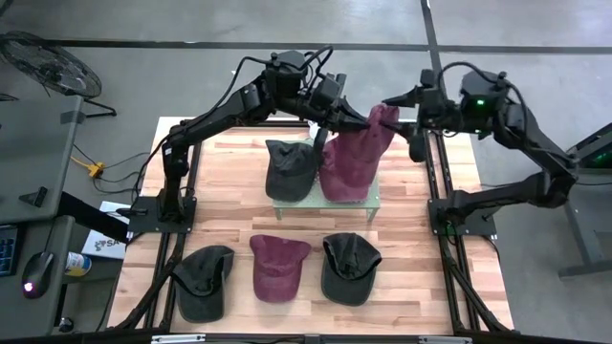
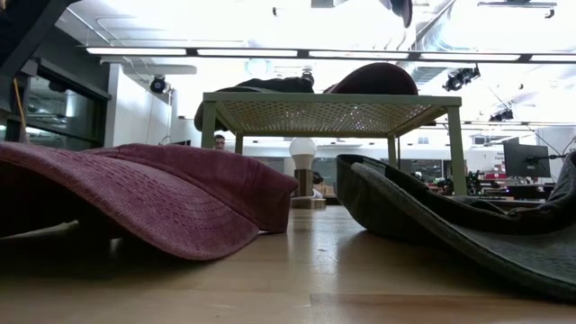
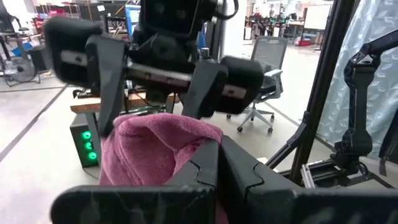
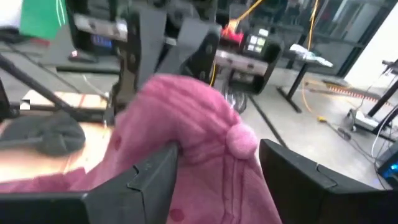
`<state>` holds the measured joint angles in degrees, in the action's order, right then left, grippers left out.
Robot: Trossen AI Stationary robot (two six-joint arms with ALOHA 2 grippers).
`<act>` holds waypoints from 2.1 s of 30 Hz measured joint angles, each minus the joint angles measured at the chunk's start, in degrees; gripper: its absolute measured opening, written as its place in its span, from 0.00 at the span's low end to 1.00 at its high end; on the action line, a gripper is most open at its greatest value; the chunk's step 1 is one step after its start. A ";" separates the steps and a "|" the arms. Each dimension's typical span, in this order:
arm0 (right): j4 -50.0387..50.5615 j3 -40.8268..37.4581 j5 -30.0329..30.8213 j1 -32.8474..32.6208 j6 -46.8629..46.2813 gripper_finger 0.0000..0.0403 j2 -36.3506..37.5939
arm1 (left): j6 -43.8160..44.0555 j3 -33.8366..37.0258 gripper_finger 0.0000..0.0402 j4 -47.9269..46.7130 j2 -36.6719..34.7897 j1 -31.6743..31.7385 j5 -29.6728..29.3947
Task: Pick & Place hat
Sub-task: Stack the top red cap on top of the red cap on the shelf
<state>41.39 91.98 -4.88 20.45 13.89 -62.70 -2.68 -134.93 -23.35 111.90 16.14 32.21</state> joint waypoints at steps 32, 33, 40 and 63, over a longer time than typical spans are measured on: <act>0.34 0.28 -0.81 0.20 -5.28 0.01 -0.15 | 2.50 0.00 0.00 -0.81 0.00 -0.02 0.39; 0.48 0.30 -1.13 0.20 -5.77 0.01 -0.06 | 2.76 0.00 0.01 -0.81 0.00 -0.02 0.41; 2.23 0.31 -1.62 0.15 -8.05 0.00 0.03 | 1.60 0.00 0.09 -0.84 0.00 -0.02 0.22; 5.28 5.87 -1.40 -1.90 -17.51 0.00 -1.12 | -13.35 0.00 0.47 -21.38 -10.77 0.37 -24.71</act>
<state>46.68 97.86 -6.28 18.55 -3.62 -63.83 -16.03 -134.93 -44.73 101.13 16.51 7.50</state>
